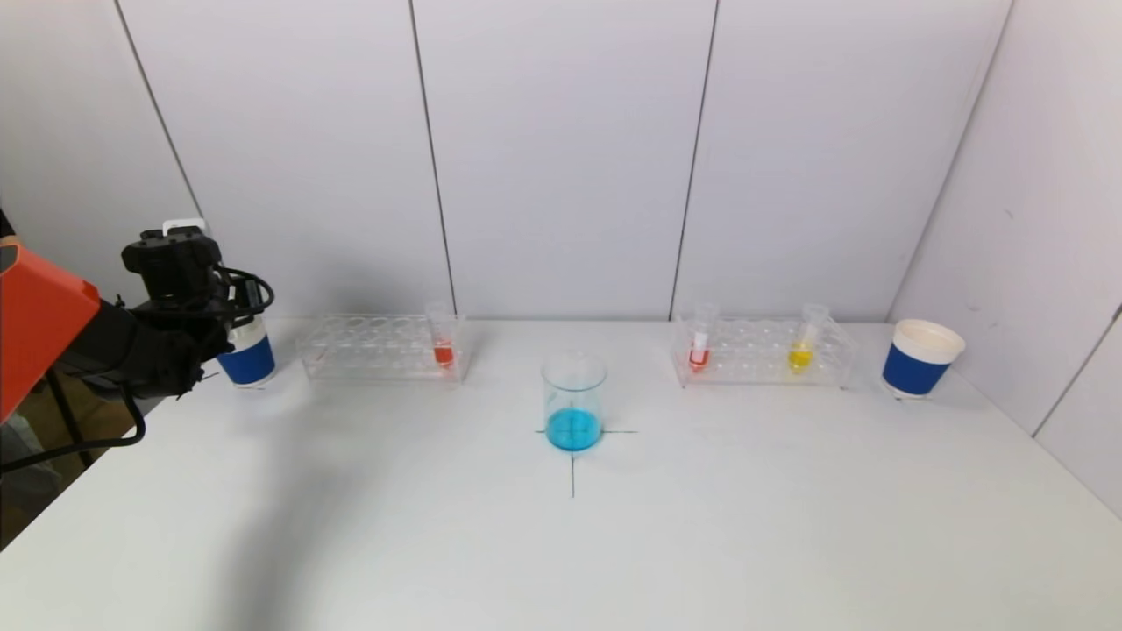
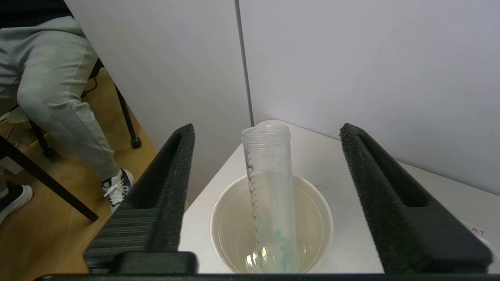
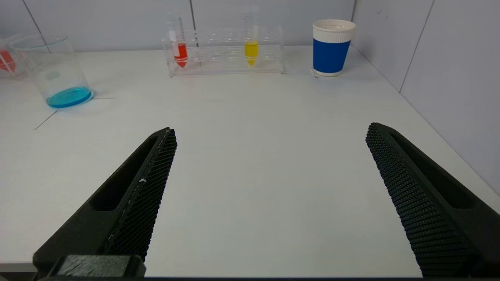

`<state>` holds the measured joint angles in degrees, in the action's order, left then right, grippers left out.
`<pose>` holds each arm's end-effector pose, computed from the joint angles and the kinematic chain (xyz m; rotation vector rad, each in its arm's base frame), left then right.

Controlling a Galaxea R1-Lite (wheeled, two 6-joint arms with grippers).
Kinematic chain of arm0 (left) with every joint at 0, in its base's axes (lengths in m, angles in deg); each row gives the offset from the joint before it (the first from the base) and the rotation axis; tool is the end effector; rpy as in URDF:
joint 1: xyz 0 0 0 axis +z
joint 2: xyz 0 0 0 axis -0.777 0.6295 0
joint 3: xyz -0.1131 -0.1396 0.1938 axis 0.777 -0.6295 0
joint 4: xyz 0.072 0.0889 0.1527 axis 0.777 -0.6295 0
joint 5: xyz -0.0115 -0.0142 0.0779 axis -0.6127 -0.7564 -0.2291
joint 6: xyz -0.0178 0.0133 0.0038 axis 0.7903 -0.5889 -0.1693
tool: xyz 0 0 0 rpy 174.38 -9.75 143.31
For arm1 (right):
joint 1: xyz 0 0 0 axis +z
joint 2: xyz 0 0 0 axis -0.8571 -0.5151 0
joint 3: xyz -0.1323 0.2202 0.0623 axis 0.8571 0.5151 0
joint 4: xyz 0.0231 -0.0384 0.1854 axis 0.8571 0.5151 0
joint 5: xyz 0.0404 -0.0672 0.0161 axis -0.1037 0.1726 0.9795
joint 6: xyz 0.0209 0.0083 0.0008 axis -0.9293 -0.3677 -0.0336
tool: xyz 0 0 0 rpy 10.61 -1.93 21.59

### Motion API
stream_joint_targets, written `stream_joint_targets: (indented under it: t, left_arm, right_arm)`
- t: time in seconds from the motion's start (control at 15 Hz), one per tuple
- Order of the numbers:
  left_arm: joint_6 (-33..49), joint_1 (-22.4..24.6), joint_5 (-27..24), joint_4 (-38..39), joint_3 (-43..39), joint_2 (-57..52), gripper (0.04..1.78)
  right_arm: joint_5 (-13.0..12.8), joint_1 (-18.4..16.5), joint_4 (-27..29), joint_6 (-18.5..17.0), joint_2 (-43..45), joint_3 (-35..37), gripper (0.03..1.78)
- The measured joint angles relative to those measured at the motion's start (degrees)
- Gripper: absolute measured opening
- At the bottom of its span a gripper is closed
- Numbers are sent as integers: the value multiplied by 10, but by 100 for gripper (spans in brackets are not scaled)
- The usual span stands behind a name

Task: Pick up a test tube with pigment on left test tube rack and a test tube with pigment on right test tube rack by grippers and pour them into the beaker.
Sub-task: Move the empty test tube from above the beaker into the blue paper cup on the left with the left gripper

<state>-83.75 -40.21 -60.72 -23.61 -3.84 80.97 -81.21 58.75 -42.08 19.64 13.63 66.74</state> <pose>0.4176 0.0871 0.0985 0.0336 0.0984 0.5226 0.0134 -0.0003 0.0765 0.0424 -0.0107 -0.0183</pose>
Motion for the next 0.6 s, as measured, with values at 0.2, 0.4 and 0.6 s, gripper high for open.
stream_joint_targets:
  t: [0.2, 0.4, 0.6]
  left_arm:
    - [0, 0, -1, 0, -2, -2, 166]
    - [0, 0, -2, -2, -2, -5, 177]
    - [0, 0, -3, -6, -3, -15, 176]
  right_arm:
    - [0, 0, 0, 0, 0, 0, 176]
    - [0, 0, 0, 0, 0, 0, 176]
    - [0, 0, 0, 0, 0, 0, 176]
